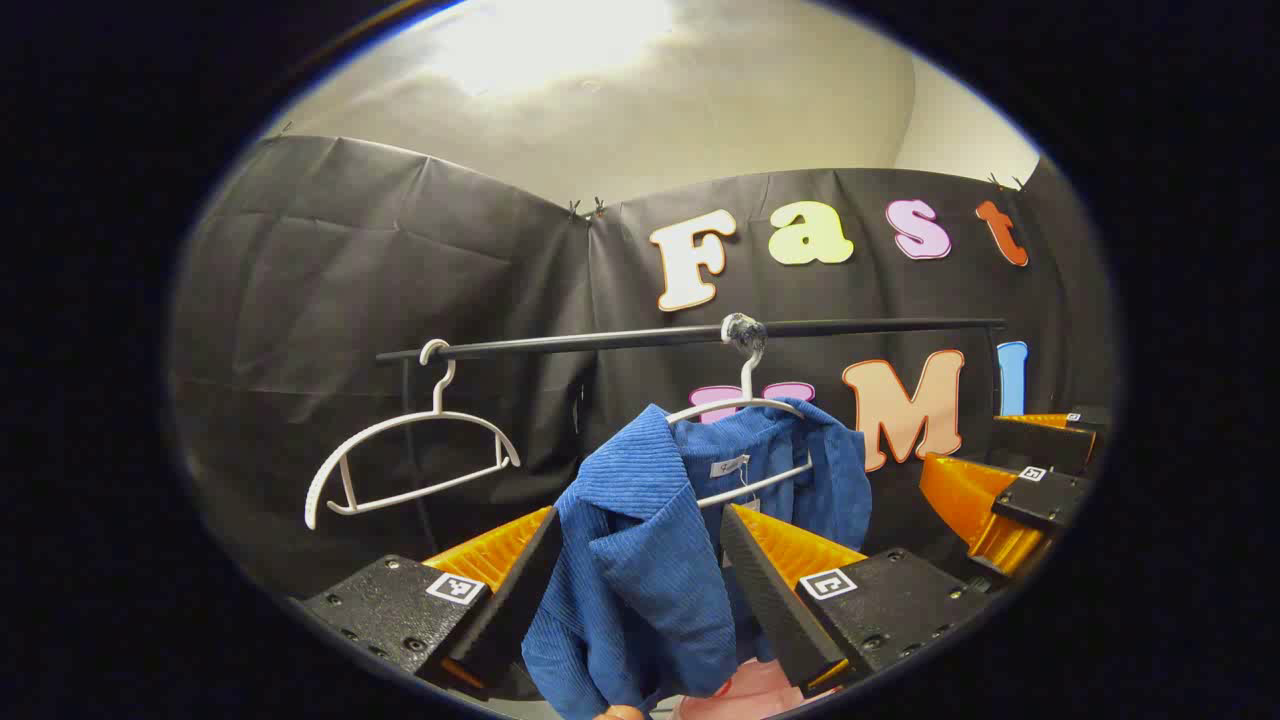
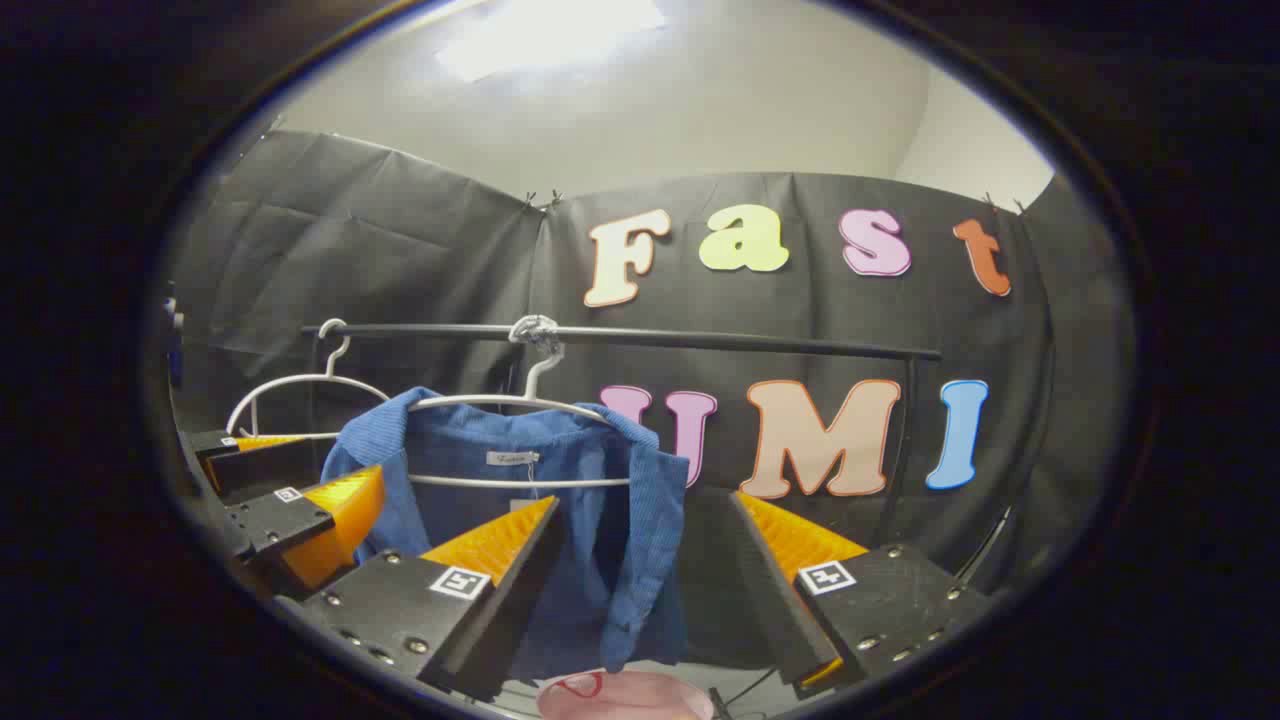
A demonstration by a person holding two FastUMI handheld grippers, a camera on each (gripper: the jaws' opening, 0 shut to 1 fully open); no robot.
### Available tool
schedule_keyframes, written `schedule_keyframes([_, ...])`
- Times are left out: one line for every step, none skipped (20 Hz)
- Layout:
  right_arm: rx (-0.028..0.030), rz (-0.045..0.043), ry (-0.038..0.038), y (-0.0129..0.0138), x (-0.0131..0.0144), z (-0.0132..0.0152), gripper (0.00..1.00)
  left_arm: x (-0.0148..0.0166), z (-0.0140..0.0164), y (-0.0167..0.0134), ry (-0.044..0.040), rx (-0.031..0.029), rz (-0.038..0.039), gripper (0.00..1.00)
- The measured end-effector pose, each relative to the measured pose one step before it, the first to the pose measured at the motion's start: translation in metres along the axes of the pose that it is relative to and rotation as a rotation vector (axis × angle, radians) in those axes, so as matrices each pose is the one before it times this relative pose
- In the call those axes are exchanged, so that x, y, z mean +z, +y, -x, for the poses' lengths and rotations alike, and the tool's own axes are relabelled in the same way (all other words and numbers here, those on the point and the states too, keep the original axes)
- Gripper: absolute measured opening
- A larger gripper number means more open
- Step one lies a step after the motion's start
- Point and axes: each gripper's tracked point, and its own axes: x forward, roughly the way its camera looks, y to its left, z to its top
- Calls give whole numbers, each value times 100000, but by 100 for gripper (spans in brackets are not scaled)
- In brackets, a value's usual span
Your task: Grasp the clothes on the hanger with both hands and then place them into the laundry hamper below.
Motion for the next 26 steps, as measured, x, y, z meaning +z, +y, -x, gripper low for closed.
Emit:
schedule_keyframes([-25,-204,156,-17,-195,-24,96,-61,-77,-20,269,343,-415,99])
schedule_keyframes([71,-155,55,11,-58,-50,96,-199,79,4,392,214,-350,99])
schedule_keyframes([65,-94,111,-72,-44,20,96,-138,-35,-85,661,82,-124,99])
schedule_keyframes([238,55,63,-56,-10,-4,96,-186,6,-22,562,270,-14,98])
schedule_keyframes([102,248,98,-15,-151,-39,96,-178,32,-65,577,176,-46,99])
schedule_keyframes([42,283,149,-67,-72,-53,96,-191,26,-32,441,220,-169,99])
schedule_keyframes([14,199,210,-37,-82,27,96,-68,31,-86,356,129,-288,99])
schedule_keyframes([-13,49,117,-119,-3,-30,96,-90,53,-40,323,140,-265,99])
schedule_keyframes([69,23,150,-88,-124,-17,96,-41,2,-89,-8,136,-107,99])
schedule_keyframes([64,101,139,-195,-8,-57,96,-88,-68,-158,169,299,41,99])
schedule_keyframes([73,237,102,-119,-111,-119,96,-22,-68,-157,91,275,133,99])
schedule_keyframes([14,347,142,-132,-23,-45,94,-199,-100,-76,334,278,122,99])
schedule_keyframes([-75,336,70,-139,-94,-121,96,-157,-53,-197,267,367,176,99])
schedule_keyframes([22,197,76,-164,-15,-64,96,-262,-136,-162,378,609,69,99])
schedule_keyframes([110,-40,46,-263,-37,-3,96,-258,-141,-158,743,815,-90,99])
schedule_keyframes([233,-88,-35,-226,-21,-44,96,-480,-129,-102,862,1034,-57,99])
schedule_keyframes([51,71,48,-153,-111,-77,96,-306,-159,-126,628,885,-99,99])
schedule_keyframes([161,352,332,-330,-138,-97,96,-346,-55,-316,639,872,209,99])
schedule_keyframes([27,666,168,-330,-38,-9,96,-249,-90,-327,568,714,441,99])
schedule_keyframes([204,933,195,-257,-39,-128,96,-431,-159,-362,315,713,522,99])
schedule_keyframes([385,1045,270,-245,-165,-226,96,-389,-179,-269,930,948,515,99])
schedule_keyframes([547,1068,140,-187,0,-214,96,-554,-312,-149,1131,1220,454,99])
schedule_keyframes([704,977,99,-217,-28,-242,96,-481,-191,-25,1048,2000,676,99])
schedule_keyframes([855,825,95,-145,-29,-202,96,-533,-328,174,887,2106,784,99])
schedule_keyframes([818,657,-75,-83,0,-246,96,-507,-260,146,666,2138,603,99])
schedule_keyframes([862,628,190,-2,-64,-217,96,-605,-353,84,787,1746,173,97])
